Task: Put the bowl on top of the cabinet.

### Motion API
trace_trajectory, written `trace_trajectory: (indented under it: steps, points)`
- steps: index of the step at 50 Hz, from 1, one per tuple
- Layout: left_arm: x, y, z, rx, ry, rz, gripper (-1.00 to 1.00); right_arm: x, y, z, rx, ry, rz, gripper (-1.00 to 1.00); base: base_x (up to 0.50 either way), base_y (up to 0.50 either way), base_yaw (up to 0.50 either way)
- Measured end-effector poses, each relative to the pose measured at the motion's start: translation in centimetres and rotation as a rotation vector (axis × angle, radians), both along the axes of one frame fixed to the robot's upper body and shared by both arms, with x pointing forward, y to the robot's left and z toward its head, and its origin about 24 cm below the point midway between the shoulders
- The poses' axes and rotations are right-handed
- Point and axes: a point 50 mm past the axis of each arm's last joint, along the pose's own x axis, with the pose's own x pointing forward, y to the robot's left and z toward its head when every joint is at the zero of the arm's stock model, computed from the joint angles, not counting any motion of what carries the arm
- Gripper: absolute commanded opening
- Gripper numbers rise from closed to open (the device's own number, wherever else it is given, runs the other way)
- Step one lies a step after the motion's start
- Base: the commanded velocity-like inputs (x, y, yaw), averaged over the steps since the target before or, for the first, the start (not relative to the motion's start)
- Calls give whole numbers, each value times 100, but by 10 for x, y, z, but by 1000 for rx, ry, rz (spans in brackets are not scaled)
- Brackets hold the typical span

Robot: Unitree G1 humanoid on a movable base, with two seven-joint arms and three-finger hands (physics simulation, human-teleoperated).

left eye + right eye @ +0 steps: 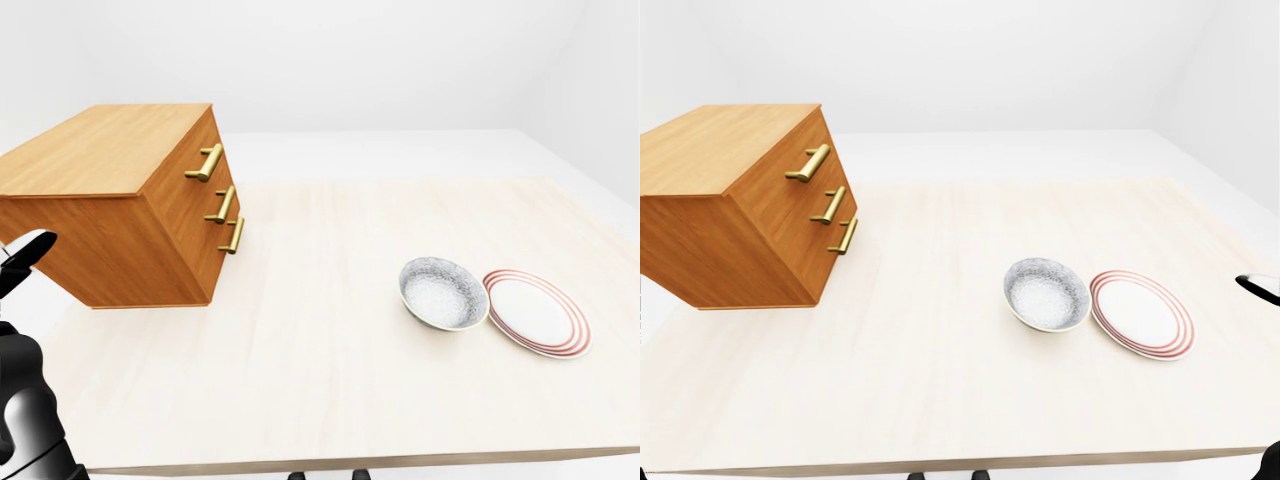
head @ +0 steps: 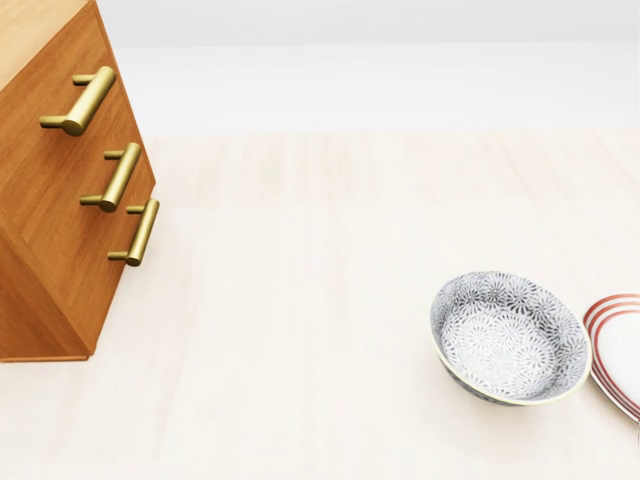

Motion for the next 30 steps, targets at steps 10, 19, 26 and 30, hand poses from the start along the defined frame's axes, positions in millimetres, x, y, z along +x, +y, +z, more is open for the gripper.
trace_trajectory:
  steps: [10, 19, 26, 30]
  points:
    - [-1, 0, 1, 3, -5, 2, 100, 0, 0, 0, 0, -1, 1, 100, 0, 26, 0]
    - [0, 0, 1, 3, -4, 1, 100, 0, 0, 0, 1, 0, 2, 100, 0, 26, 0]
    - [0, 0, 0, 3, -1, 1, 100, 0, 1, -1, 2, 1, 3, 100, 0, 26, 0]
    - [0, 0, 0, 2, 2, 1, 100, 0, 1, -1, 3, 2, 4, 100, 0, 26, 0]
